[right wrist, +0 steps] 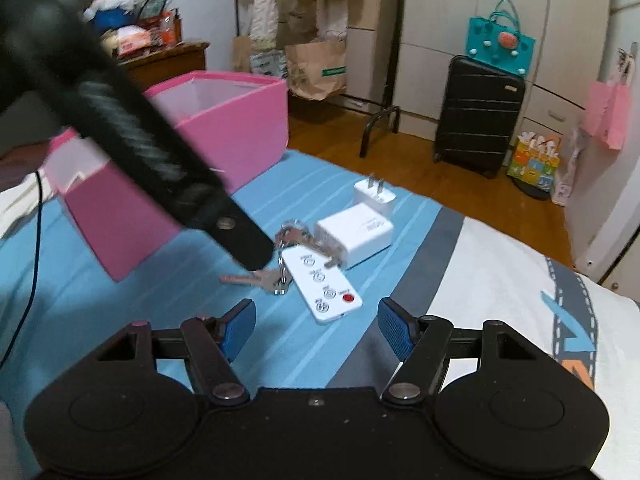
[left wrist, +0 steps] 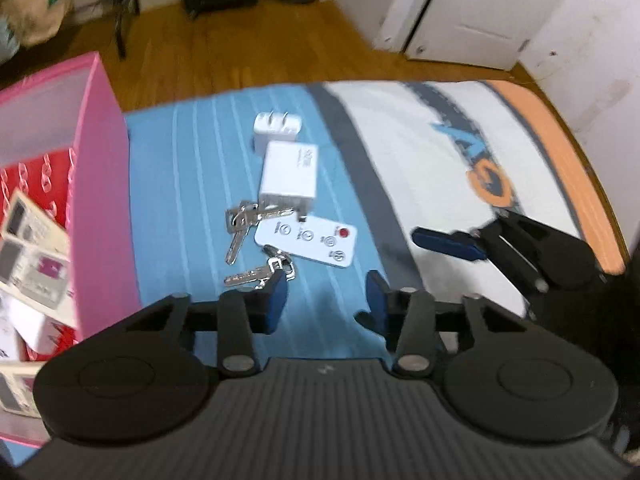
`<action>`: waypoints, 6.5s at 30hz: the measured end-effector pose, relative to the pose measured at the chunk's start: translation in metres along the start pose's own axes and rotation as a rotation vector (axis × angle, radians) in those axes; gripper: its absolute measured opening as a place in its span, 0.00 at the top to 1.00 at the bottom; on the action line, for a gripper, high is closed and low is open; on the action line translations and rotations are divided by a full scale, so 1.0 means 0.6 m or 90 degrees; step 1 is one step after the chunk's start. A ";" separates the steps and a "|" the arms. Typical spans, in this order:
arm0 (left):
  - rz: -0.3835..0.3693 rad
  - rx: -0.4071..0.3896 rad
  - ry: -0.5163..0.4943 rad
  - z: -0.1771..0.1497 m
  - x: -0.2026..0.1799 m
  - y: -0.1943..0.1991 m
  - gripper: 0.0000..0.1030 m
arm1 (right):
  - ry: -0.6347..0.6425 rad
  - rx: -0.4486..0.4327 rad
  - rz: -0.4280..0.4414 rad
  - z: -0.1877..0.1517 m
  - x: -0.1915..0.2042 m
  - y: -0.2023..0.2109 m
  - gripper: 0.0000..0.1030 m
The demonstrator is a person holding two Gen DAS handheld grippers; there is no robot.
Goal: Organize rigid objects
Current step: 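Withdraw both grippers from the box toward the keys, then grasp the key ring with the left gripper, then carry the keys into the pink box and open the left gripper, then grasp the small white remote with red button with the right gripper, then carry the small white remote into the pink box and open the right gripper, then move the left gripper to the silver keys beside the white chargers, then close the left gripper on the ring of the silver keys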
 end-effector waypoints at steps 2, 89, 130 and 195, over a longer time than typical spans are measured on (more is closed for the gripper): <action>0.015 0.002 0.028 0.003 0.017 -0.022 0.70 | 0.011 0.002 0.006 -0.006 0.001 -0.008 0.30; 0.060 -0.097 0.092 -0.079 0.263 0.200 0.37 | -0.028 0.286 0.027 0.059 0.062 -0.101 0.53; 0.054 -0.233 0.093 -0.128 0.336 0.365 0.37 | 0.048 0.162 0.228 0.283 0.330 -0.072 0.56; 0.129 0.062 -0.126 0.069 0.063 -0.100 0.80 | -0.231 0.039 0.095 0.027 -0.110 -0.088 0.36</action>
Point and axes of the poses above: each gripper's, at about its wrist camera, not at the fingertips, and y roughly against the way its jaws point, x to its left, z to its top, the point moved 3 cm from there along -y, roughly the way its jaws point, and after that the axes turned 14 degrees about -z, right-handed, at the moved point
